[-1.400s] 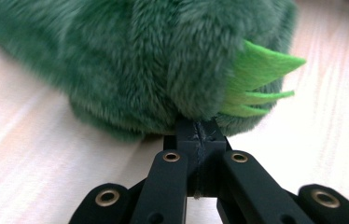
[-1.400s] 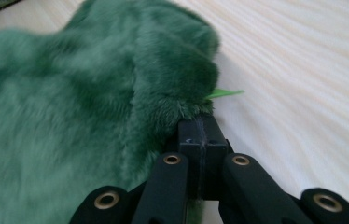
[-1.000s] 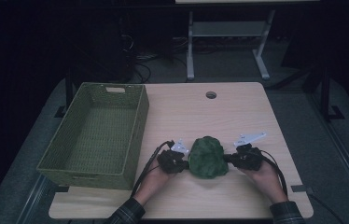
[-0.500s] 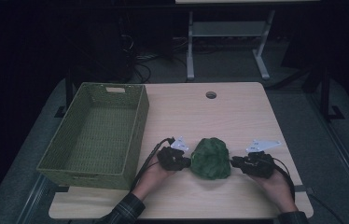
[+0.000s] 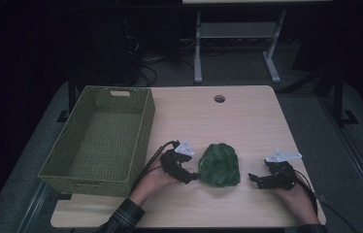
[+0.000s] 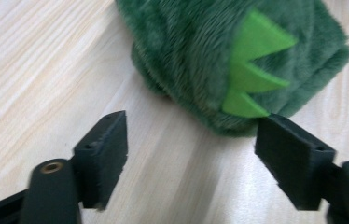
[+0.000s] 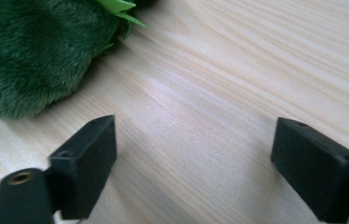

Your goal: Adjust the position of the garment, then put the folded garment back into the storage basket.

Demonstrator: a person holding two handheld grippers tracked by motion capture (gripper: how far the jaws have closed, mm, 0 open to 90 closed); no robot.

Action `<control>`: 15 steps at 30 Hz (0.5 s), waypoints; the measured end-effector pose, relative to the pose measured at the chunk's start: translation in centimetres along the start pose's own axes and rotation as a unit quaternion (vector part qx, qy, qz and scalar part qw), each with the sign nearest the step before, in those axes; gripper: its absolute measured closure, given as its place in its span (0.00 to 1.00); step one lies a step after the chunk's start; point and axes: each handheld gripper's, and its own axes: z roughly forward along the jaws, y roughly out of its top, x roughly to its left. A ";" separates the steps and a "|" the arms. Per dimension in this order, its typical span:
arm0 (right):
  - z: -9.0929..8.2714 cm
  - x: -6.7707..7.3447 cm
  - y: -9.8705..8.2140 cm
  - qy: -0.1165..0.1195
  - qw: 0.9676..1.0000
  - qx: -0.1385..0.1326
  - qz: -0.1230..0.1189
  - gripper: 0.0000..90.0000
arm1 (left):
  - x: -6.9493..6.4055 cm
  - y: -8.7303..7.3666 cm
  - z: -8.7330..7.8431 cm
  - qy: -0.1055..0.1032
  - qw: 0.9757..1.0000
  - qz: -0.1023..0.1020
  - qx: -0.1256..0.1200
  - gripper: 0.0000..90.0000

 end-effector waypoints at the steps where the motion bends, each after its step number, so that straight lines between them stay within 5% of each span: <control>1: 0.0 -0.1 -0.1 0.001 1.000 -0.003 -0.002 0.12 | -0.1 0.3 -0.1 -0.001 1.000 0.005 0.002 0.24; 15: 0.2 -0.2 -0.2 0.002 1.000 -0.009 -0.003 0.10 | -1.0 3.9 0.5 -0.019 0.997 0.071 0.012 0.15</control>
